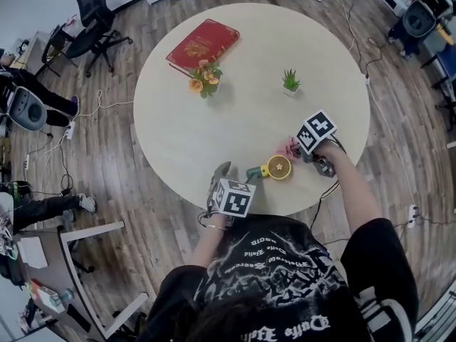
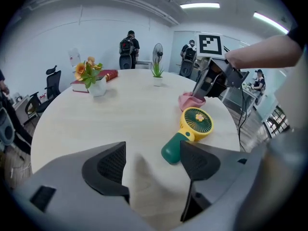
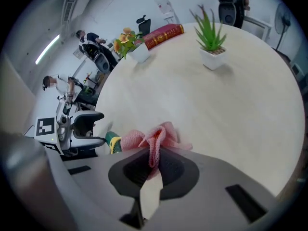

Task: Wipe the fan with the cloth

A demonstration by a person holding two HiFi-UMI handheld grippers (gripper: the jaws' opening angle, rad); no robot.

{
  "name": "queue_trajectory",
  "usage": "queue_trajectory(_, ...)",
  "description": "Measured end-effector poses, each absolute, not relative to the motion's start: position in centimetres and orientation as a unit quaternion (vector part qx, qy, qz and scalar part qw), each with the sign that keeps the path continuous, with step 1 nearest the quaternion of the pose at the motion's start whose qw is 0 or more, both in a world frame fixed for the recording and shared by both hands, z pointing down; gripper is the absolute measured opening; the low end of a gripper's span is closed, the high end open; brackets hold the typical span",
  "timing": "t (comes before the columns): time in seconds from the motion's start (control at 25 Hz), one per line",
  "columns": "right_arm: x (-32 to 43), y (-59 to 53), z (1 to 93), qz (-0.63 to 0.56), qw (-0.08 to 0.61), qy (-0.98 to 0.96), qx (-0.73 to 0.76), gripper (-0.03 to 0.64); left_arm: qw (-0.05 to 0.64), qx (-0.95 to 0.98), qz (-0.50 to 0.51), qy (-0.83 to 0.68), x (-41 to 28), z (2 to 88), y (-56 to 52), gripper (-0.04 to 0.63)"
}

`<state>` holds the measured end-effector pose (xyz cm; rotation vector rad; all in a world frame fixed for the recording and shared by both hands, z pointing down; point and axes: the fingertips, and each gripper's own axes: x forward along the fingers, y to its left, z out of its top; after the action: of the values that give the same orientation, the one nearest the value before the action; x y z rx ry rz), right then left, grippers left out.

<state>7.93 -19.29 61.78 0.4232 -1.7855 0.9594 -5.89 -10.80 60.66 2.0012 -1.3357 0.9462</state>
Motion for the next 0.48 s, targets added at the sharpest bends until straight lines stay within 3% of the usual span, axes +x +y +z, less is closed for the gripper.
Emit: queue_trajectory(0.48,10.2,-16.6,62.0,0.461,0.428,-0.749,0.207,0.028,0.242,0.819,0.405,-0.325,-1.4,60.9,-9.1,0.356)
